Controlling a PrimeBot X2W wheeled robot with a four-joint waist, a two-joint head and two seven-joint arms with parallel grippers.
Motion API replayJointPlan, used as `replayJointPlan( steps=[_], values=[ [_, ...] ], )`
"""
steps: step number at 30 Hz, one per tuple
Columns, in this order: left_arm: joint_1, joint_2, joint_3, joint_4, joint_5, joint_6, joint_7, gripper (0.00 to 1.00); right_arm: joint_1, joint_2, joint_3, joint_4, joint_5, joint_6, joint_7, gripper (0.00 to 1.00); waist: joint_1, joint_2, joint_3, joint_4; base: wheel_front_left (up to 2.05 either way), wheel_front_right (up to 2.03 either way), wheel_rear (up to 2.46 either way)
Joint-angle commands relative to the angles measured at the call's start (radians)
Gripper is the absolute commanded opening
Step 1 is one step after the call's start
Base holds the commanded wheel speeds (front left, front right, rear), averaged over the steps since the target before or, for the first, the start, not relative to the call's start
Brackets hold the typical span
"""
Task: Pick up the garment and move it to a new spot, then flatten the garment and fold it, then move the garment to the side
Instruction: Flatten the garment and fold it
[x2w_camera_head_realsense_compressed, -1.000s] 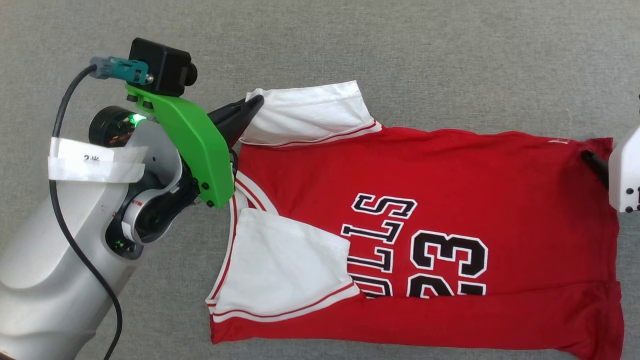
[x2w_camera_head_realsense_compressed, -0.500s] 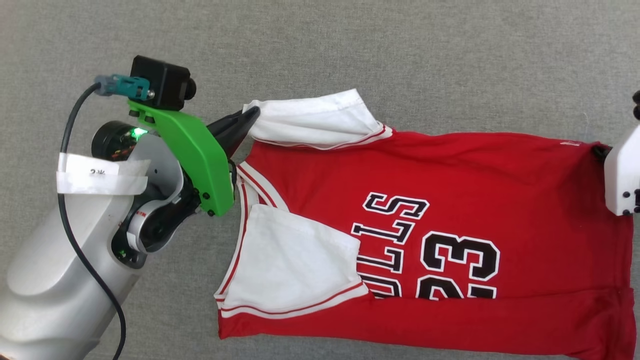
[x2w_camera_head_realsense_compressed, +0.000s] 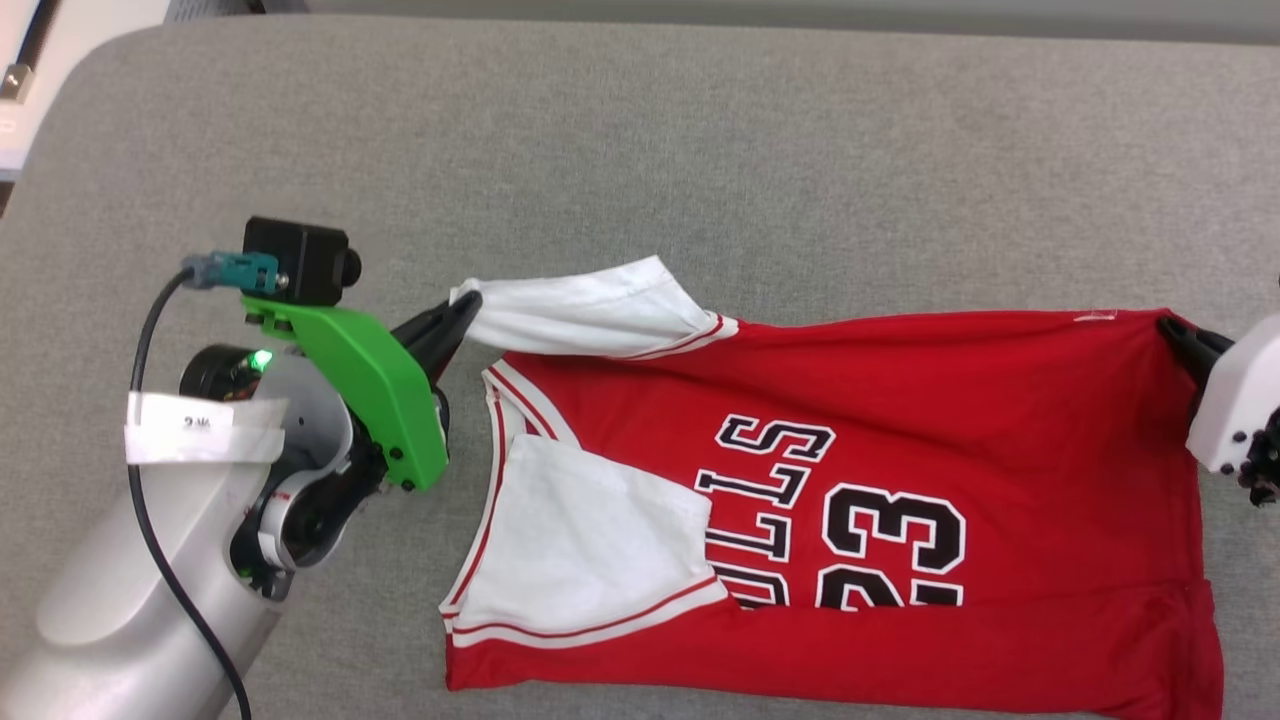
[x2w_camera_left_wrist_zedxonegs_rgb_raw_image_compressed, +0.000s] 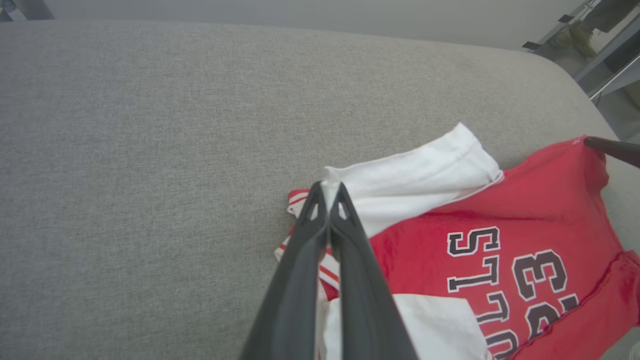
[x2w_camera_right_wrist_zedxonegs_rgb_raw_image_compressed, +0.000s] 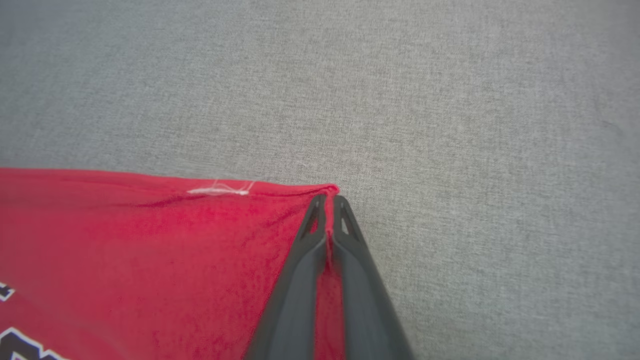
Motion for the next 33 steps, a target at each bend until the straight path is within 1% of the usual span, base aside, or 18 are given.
replayJointPlan(
  steps=[1,12,16,24,29,33],
  values=[
    [0.028,0.004,0.007,-0.001,-0.006,0.009,-0.010,0.00,0.026,-0.007,-0.004,-0.003,0.006,-0.001,-0.026,0.00,0.0000,0.0000,-0.042,-0.004,0.00,0.00,0.00],
    [0.172,0.032,-0.004,-0.042,-0.038,0.024,-0.026,0.00,0.205,-0.041,-0.014,-0.065,0.080,-0.001,-0.218,0.00,0.0000,0.0000,-0.106,-0.001,0.00,0.00,0.00],
    [0.220,0.044,-0.023,-0.049,-0.036,0.027,-0.024,0.00,0.277,-0.048,-0.006,-0.089,0.112,-0.001,-0.261,0.00,0.0000,0.0000,-0.115,0.000,0.00,0.00,0.00],
    [0.299,0.074,-0.056,-0.055,-0.031,0.040,-0.010,0.00,0.401,-0.086,0.052,-0.138,0.172,-0.001,-0.290,0.00,0.0000,0.0000,-0.122,-0.002,0.00,0.00,0.00],
    [0.339,0.090,-0.088,-0.051,-0.021,0.043,0.009,0.00,0.443,-0.115,0.085,-0.146,0.196,-0.001,-0.295,0.00,0.0000,0.0000,-0.126,-0.004,0.00,0.00,0.00],
    [0.356,0.091,-0.105,-0.039,-0.013,0.046,0.013,0.00,0.466,-0.141,0.116,-0.165,0.218,-0.001,-0.288,0.00,0.0000,0.0000,-0.130,-0.004,0.00,0.00,0.00]
  ],
)
